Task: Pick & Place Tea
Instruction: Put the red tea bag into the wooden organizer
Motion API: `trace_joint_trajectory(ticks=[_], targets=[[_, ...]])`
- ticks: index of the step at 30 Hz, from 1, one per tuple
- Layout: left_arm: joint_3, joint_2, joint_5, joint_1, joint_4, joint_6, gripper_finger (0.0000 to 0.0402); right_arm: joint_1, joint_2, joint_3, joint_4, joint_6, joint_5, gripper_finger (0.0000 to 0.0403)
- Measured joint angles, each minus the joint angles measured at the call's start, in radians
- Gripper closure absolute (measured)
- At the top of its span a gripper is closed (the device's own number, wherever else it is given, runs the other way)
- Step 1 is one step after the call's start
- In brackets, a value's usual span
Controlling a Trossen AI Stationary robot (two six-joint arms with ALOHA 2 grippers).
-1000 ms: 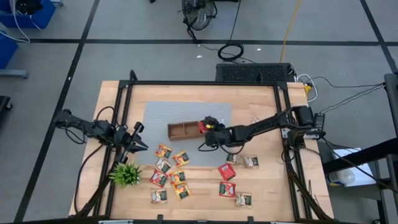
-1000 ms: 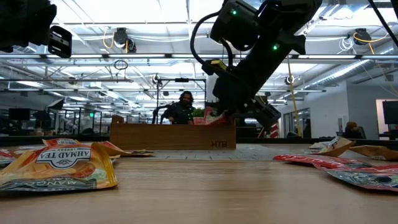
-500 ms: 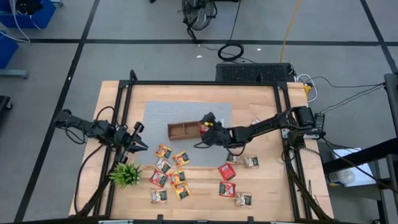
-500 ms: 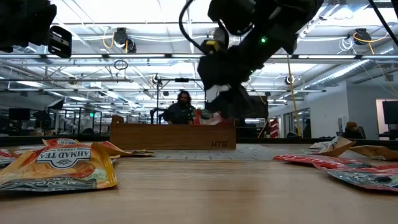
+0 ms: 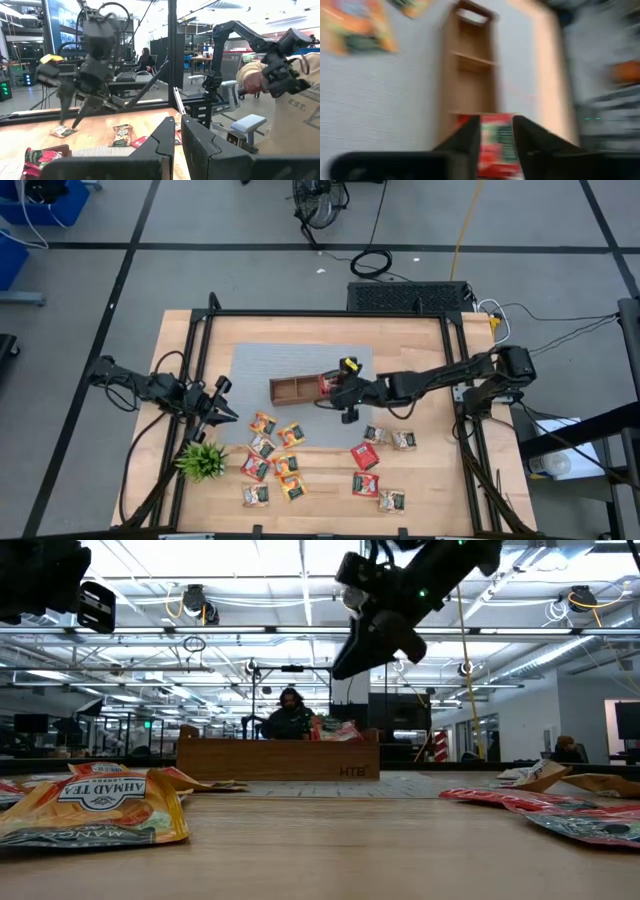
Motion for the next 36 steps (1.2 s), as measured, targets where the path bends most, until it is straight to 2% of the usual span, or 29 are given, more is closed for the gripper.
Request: trace_joint_trajectory(ticks=[2,6,15,20,27,30,36], targets=[[0.000,0.000,0.000,0.000,0.001,0.000,0.0366,-0.018,0.005,0.000,-0.059,0.023,-0.064,0.0387],[0.000,0.000,0.000,0.000,0.000,0.000,0.0366,-0.034,0.064,-0.001,-0.086,0.042,-0.106,0.0400],[0.000,0.000,0.000,0.000,0.001,0.000,0.0366,-0.045,0.119,0.000,-0.058,0.019,-0.102,0.0403],[0.000,0.000,0.000,0.000,0.001,0.000,0.0366,-0.040,0.098,0.000,0.010,-0.039,-0.006,0.0403],[0.000,0.000,0.000,0.000,0.000,0.000,0.0366,-0.106,0.116,0.000,0.036,-0.069,-0.013,0.0403],[0.000,0.000,0.000,0.000,0.001,0.000,0.0366,-0.137,0.122,-0.003,0.046,-0.056,-0.052,0.0403],[0.000,0.000,0.000,0.000,0.002,0.000,0.0366,-0.144,0.124,-0.003,0.005,-0.035,-0.067,0.0403]])
